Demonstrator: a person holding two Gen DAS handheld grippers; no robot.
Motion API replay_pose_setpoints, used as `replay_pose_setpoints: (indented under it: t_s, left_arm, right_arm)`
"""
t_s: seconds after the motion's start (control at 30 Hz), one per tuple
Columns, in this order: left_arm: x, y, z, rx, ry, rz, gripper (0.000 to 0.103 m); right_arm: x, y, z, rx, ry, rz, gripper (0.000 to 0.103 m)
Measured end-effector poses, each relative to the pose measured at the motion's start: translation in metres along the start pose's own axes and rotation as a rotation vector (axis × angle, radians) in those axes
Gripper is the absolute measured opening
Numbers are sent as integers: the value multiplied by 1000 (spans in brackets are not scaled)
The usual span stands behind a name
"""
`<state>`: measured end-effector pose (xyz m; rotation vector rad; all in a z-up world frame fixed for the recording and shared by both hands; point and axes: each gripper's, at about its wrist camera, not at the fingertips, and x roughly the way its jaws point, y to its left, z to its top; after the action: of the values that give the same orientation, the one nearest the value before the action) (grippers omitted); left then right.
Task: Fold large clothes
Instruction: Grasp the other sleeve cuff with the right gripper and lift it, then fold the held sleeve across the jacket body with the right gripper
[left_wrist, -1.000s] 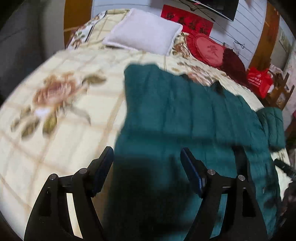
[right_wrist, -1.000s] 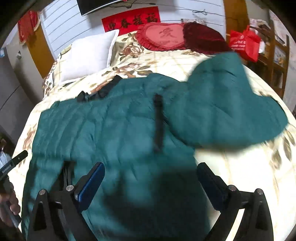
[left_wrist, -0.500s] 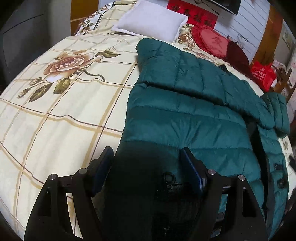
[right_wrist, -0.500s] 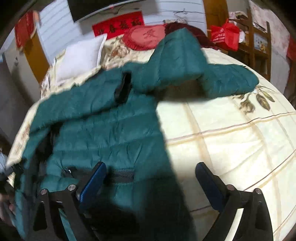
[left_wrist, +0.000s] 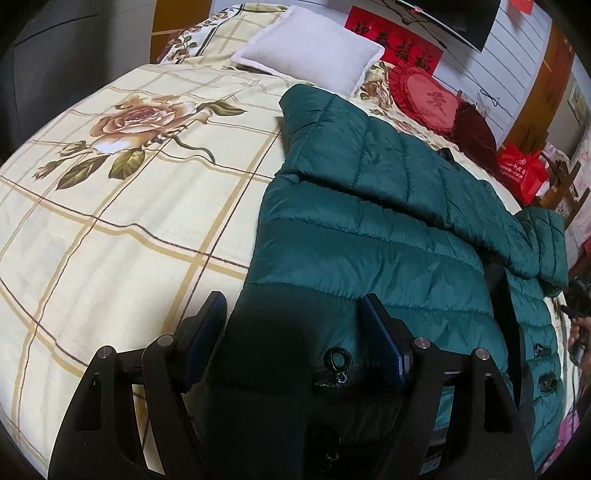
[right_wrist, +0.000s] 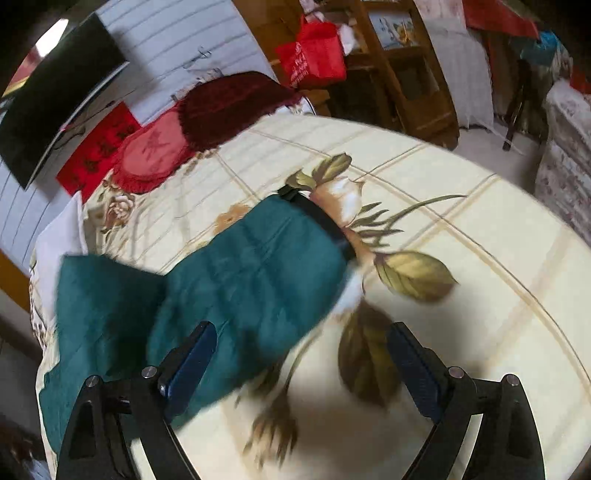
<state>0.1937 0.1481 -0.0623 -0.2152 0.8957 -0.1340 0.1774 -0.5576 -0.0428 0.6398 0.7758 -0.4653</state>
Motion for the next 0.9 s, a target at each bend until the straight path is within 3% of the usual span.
replay_pose_setpoints:
  t_s: [0.2, 0.23, 0.27, 0.37, 0.6, 0.73, 0.83, 0.9]
  left_arm:
    - [0, 0, 0, -4, -2, -1, 75]
    - [0, 0, 0, -5, -2, -2, 75]
    - [1, 0, 1, -5, -2, -3, 75]
    - [0, 0, 0, -7, -3, -5, 75]
    - [0, 4, 1, -22, -8, -24, 75]
    - [-1, 5, 1, -27, -9, -31, 75]
    - [-1, 6, 0, -30, -10, -36, 75]
    - [-1, 6, 0, -30, -10, -37, 75]
  right_arm:
    - [29, 7, 22, -148, -36, -114, 89]
    - [32, 11, 23, -173, -41, -127, 69]
    - [32, 14, 23, -190, -52, -130, 39]
    - [17, 12, 21, -171, -97, -104, 19]
    - [-89, 2, 26, -160, -273, -261, 17]
    - [-167, 15, 34, -224, -371, -289, 15]
    - [-203, 41, 30, -269, -413, -248, 14]
    - [-211, 73, 18, -306, -413, -176, 14]
